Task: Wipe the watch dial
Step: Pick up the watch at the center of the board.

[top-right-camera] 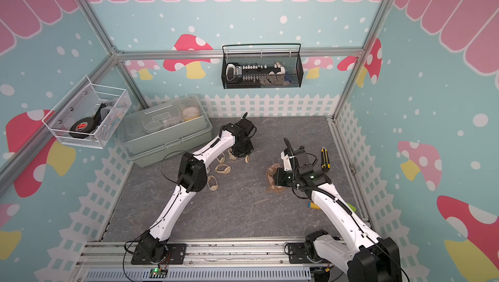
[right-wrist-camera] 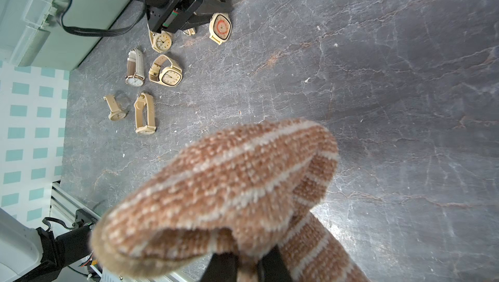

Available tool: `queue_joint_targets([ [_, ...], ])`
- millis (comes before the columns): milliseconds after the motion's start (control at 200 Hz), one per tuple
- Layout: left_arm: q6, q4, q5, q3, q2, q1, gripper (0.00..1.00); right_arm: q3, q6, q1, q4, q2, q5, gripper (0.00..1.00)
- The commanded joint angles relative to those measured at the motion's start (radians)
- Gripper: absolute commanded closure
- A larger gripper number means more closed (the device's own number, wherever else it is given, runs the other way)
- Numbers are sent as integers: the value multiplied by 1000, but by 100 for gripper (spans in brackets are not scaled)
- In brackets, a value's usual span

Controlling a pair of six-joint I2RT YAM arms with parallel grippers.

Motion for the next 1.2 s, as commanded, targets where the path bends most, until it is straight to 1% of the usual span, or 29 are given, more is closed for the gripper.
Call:
queue_joint_targets([
  [0,14,2,-13,-52,23,13,88,27,5,-6,-3,7,7,100],
  [80,19,14,-11,-78,10,18,94,27,11,-6,4,9,5,100],
  [130,23,20,-9,-92,2,21,96,27,15,-5,10,12,4,100],
  [160,27,23,-8,-101,-3,24,100,28,18,-6,12,14,3,100],
  [475,92,64,21,-159,-75,33,100,52,43,-5,64,65,-14,100],
  [755,136,227,22,-351,-266,41,100,91,69,-3,144,148,-59,100],
  [1011,152,347,49,-474,-411,54,100,222,65,12,180,284,-95,100],
  [1196,139,449,75,-571,-529,70,100,344,85,48,205,396,-118,100],
])
